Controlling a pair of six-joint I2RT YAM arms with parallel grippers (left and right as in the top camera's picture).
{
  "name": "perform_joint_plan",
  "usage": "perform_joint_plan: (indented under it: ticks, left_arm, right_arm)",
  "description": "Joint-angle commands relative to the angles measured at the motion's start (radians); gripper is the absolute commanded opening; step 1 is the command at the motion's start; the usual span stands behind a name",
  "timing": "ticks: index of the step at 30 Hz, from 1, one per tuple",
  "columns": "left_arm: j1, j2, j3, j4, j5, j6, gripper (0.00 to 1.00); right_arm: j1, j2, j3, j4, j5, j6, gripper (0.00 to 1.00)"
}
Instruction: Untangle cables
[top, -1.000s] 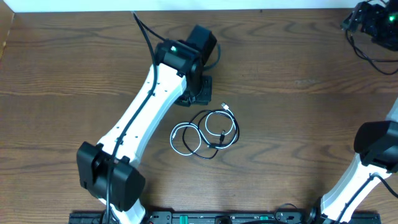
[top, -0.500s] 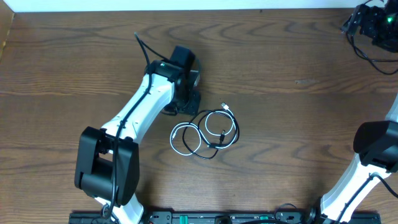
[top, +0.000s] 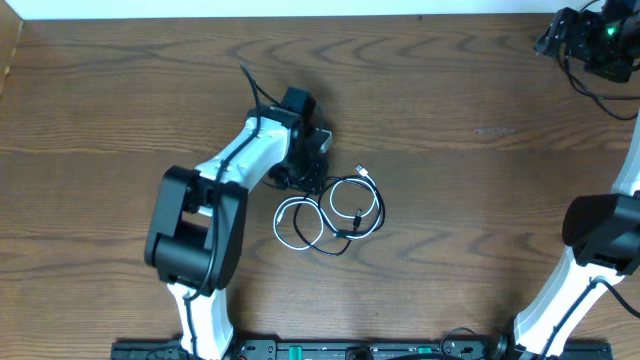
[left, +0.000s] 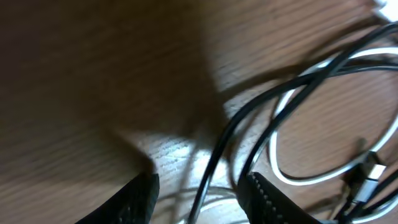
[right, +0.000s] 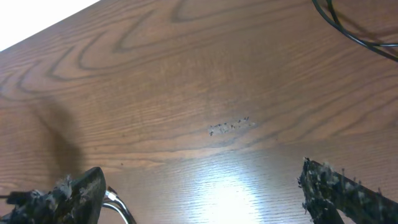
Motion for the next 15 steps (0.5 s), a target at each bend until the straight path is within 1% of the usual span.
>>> perform_joint_plan:
  ticks: [1, 6, 10, 11, 13, 15]
  left_arm:
    - [0.000, 0.013, -0.003, 0.002, 0.013, 0.016, 0.48]
    - [-0.001, 0.029, -0.005, 0.017, 0.013, -0.003, 0.46]
    - [-0.002, 0.057, -0.007, 0.032, 0.012, -0.003, 0.42]
    - [-0.002, 0.069, -0.007, 0.035, 0.012, -0.003, 0.38]
    - [-0.002, 0.089, -0.007, 0.042, 0.008, -0.011, 0.27]
    - [-0.002, 0.097, -0.007, 0.043, -0.007, -0.034, 0.19]
  right_arm:
    - [0.003, 0.005, -0.001, -0.007, 0.005, -0.014, 0.96]
    - [0.004, 0.005, -0.001, -0.009, 0.005, -0.014, 0.96]
    - [0.005, 0.005, -0.001, -0.016, 0.005, -0.014, 0.97]
    - [0.005, 0.005, -0.001, -0.019, 0.005, -0.014, 0.97]
    - [0.005, 0.005, -0.001, -0.023, 0.005, -0.014, 0.97]
    - [0.005, 0.005, -0.001, -0.027, 0.005, -0.015, 0.98]
